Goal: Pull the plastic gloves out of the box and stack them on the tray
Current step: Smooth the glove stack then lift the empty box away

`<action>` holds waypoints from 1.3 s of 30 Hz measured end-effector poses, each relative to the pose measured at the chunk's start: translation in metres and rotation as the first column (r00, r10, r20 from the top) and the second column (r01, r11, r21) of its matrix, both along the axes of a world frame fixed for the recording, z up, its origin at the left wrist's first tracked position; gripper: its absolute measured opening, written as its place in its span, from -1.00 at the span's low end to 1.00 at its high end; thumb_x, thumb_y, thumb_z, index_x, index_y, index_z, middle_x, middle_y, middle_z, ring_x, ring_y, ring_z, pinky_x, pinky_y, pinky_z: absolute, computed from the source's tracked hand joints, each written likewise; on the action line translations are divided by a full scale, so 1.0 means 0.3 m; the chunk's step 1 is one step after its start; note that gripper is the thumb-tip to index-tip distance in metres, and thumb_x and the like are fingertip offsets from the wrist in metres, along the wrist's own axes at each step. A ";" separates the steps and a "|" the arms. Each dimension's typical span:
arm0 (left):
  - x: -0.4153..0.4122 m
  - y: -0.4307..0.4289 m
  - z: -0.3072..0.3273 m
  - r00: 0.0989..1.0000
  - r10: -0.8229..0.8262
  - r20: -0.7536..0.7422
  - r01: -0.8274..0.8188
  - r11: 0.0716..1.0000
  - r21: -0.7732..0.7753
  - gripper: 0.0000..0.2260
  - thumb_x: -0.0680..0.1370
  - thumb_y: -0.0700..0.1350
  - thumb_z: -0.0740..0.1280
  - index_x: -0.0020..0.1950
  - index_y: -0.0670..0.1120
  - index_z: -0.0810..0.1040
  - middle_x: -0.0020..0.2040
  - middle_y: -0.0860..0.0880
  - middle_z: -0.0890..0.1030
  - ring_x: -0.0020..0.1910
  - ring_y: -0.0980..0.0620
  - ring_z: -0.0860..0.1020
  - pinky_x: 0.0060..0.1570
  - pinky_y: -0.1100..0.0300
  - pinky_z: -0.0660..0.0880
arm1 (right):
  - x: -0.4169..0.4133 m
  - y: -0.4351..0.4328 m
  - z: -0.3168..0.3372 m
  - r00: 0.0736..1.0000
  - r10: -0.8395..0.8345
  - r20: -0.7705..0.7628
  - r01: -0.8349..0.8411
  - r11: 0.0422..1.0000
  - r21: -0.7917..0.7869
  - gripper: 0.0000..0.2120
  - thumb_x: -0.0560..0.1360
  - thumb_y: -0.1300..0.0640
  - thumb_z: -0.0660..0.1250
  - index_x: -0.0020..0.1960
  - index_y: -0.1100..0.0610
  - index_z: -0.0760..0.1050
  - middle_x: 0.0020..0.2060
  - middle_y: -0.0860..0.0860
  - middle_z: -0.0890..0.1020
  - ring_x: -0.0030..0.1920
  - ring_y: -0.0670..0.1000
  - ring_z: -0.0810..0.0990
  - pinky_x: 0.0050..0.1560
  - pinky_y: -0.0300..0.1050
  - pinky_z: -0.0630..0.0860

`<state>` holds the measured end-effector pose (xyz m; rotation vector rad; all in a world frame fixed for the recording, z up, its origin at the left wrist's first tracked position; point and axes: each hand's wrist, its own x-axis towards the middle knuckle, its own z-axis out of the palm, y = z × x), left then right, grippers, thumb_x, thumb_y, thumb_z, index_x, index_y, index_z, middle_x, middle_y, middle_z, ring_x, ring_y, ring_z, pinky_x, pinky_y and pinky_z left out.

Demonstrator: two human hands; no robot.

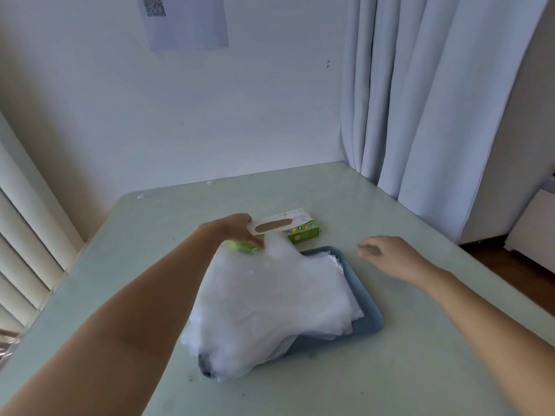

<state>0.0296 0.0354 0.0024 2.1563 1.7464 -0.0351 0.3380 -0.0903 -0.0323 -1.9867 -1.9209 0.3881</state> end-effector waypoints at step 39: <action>0.087 -0.048 0.253 0.603 0.092 0.792 -0.543 0.775 0.324 -0.67 0.56 -0.05 0.31 0.22 -0.23 0.43 0.01 -0.07 0.48 -0.04 -0.06 0.47 -0.14 0.14 0.37 | 0.017 -0.032 -0.067 0.996 0.016 -0.092 -0.008 0.997 0.079 -0.62 0.57 0.05 0.28 0.35 0.12 0.44 0.36 0.00 0.46 0.37 -0.02 0.40 0.27 -0.30 0.23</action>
